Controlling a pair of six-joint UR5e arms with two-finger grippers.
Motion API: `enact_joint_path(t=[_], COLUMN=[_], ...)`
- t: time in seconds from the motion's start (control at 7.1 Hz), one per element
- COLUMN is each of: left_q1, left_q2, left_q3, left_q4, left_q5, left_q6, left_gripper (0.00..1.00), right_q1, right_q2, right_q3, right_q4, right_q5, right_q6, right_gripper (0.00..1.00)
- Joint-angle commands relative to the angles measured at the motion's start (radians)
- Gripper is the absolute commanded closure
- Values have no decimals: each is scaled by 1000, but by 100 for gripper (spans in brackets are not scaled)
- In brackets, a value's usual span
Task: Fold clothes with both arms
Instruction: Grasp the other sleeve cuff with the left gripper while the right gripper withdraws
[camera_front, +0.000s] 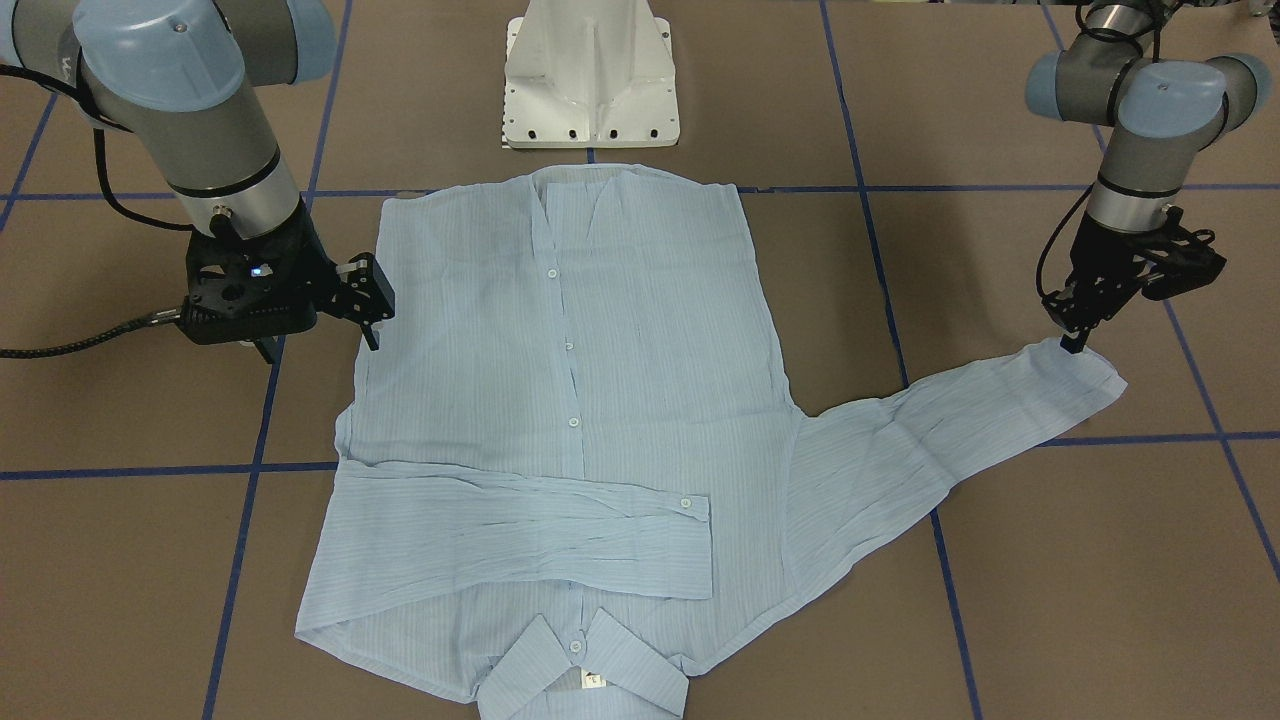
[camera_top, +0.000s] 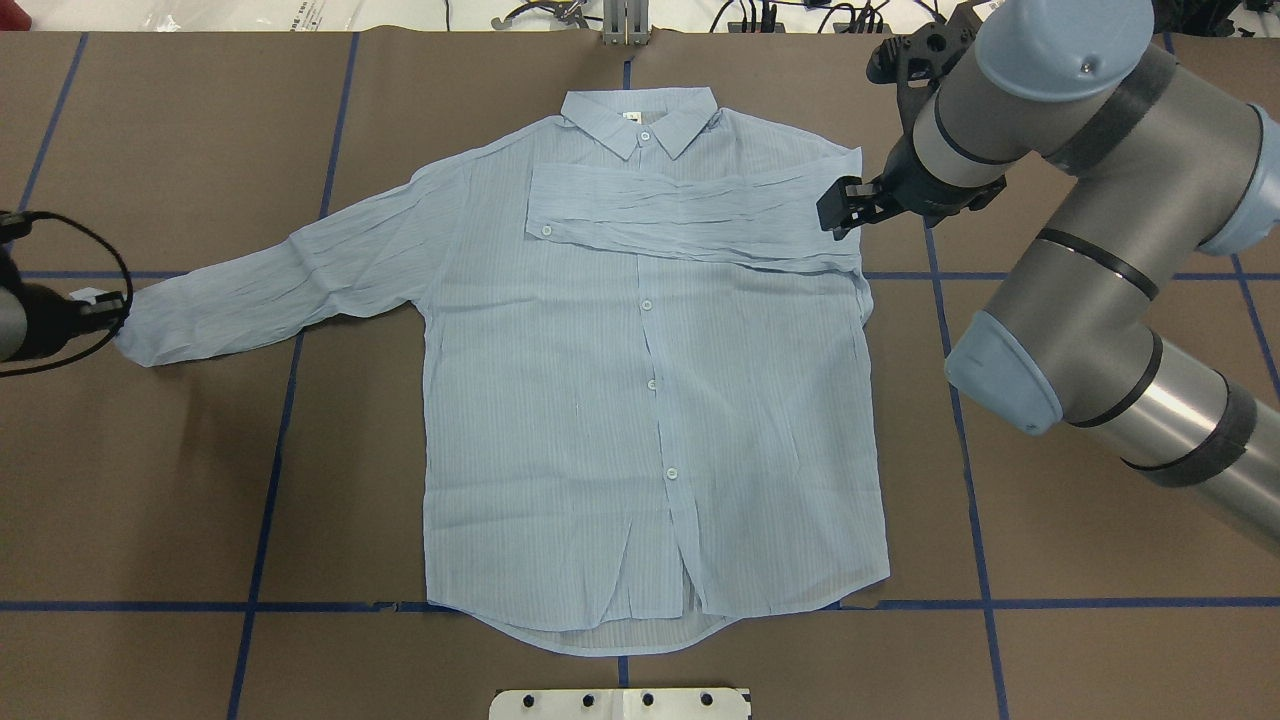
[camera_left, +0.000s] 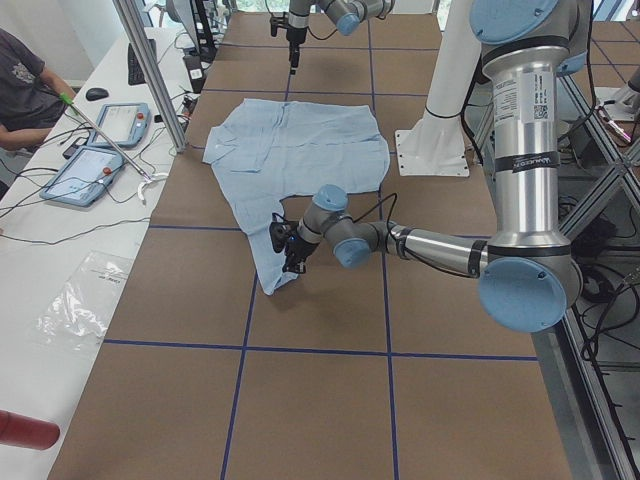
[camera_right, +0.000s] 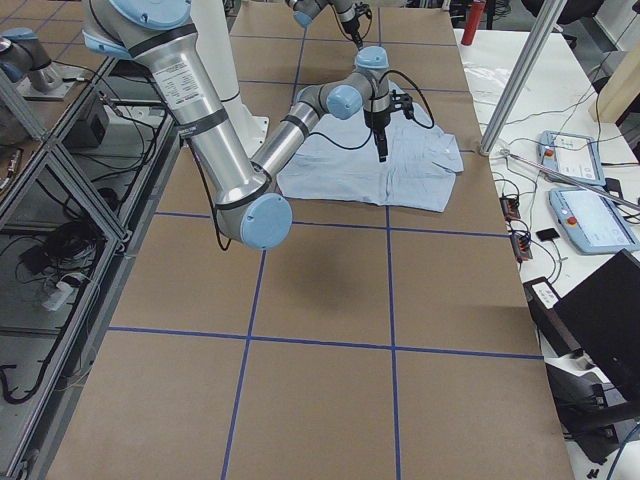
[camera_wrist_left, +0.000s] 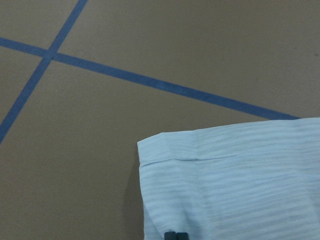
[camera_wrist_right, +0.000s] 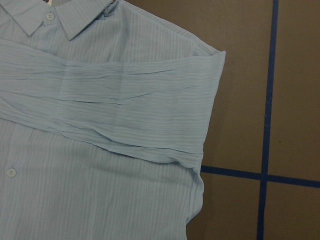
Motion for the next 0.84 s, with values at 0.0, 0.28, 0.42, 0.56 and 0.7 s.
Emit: enact_joint_path(t=[0.0, 0.28, 0.42, 0.56, 0.7], left_q1=[-34, -28, -20, -2, 31], left_q2=[-265, -521, -622, -746, -863], left_q3=[-7, 47, 93, 161, 215], left_q4=[279, 503, 545, 581, 633], left_q5=[7, 28, 27, 24, 19], left_q6=[2, -13, -59, -121, -171], left_gripper=[100, 100, 100, 100, 100], right_q1=[5, 8, 11, 29, 52], right_q2=[-49, -112, -162, -211, -250], right_q3=[4, 9, 36, 70, 81], right_q4=[2, 5, 5, 3, 3], right_q5=[22, 29, 29, 38, 64], right_q6=[-1, -27, -56, -87, -116], right_gripper=[0, 0, 0, 0, 0])
